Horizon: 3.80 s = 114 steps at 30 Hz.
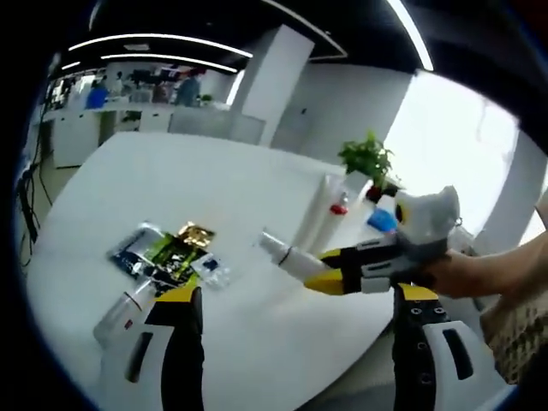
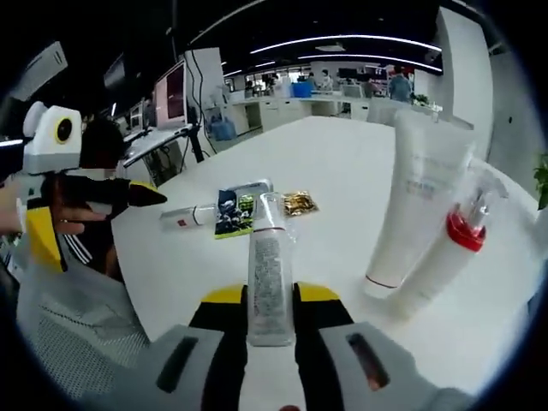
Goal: Arrange the skincare products in the storage area until every visible bottle or jar stands upright without overlapping.
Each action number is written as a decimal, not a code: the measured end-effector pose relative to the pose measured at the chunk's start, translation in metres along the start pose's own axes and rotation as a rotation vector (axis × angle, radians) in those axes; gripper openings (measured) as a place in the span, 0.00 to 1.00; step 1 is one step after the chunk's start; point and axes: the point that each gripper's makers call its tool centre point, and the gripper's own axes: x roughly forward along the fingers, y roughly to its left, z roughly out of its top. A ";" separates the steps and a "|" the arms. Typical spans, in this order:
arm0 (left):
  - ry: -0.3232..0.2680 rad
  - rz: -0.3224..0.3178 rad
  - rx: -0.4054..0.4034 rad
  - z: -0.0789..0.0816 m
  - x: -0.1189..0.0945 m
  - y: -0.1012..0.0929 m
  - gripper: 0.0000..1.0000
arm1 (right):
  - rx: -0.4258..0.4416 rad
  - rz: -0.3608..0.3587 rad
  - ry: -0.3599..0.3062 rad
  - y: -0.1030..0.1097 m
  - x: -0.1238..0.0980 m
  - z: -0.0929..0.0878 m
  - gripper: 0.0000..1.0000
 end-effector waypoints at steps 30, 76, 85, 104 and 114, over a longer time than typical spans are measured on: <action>-0.063 -0.168 -0.082 0.035 0.022 -0.078 0.77 | -0.001 -0.005 -0.293 0.024 -0.093 0.038 0.19; -0.005 -0.726 0.176 0.079 -0.003 -0.161 0.17 | 0.224 0.673 -0.459 0.062 -0.148 0.079 0.22; 0.000 -0.817 0.205 0.085 -0.003 -0.174 0.17 | 0.185 0.726 -0.476 0.064 -0.160 0.090 0.21; -0.132 -0.312 0.033 0.116 0.044 -0.144 0.20 | 0.064 0.083 -0.512 -0.002 -0.141 0.108 0.18; -0.174 -0.086 0.010 0.113 0.050 -0.138 0.17 | -0.122 -0.212 -0.440 -0.011 -0.139 0.105 0.19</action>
